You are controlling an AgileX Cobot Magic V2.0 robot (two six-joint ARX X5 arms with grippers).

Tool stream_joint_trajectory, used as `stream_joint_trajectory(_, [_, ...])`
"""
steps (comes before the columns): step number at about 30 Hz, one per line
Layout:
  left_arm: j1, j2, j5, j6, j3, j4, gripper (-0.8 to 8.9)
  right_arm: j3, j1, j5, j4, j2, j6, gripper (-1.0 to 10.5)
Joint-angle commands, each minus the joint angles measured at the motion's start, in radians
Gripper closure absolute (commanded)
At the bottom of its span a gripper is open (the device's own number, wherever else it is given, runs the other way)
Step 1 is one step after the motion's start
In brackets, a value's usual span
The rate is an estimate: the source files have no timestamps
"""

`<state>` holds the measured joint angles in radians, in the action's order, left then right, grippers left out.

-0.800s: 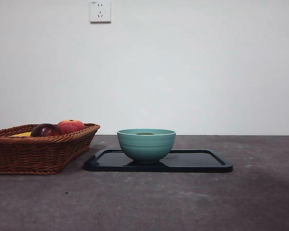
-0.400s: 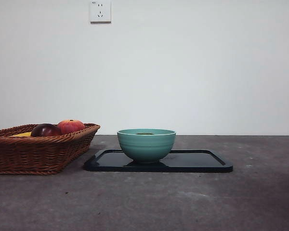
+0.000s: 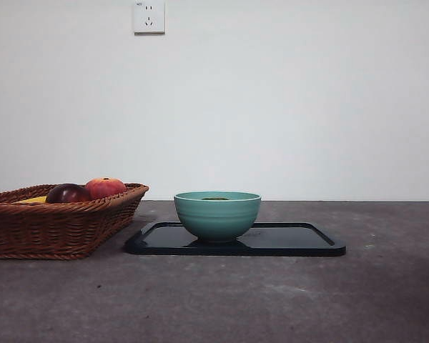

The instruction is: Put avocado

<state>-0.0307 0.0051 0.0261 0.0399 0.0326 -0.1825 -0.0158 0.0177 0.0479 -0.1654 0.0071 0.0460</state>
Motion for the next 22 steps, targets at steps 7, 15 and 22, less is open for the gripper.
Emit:
stream_joint_trajectory(7, [0.000,-0.002,-0.003,-0.001,-0.022,-0.005,7.95,0.005,-0.002,0.004,0.009,-0.003,0.006,9.3])
stream_joint_trajectory(15, [0.000,-0.002,-0.003,-0.001,-0.022,-0.005,7.95,0.005,-0.002,0.004,0.009,-0.003,0.006,9.3])
stream_joint_trajectory(22, [0.000,-0.002,-0.003,-0.001,-0.022,-0.005,7.94,0.005,-0.002,0.004,0.009,-0.003,0.007,9.3])
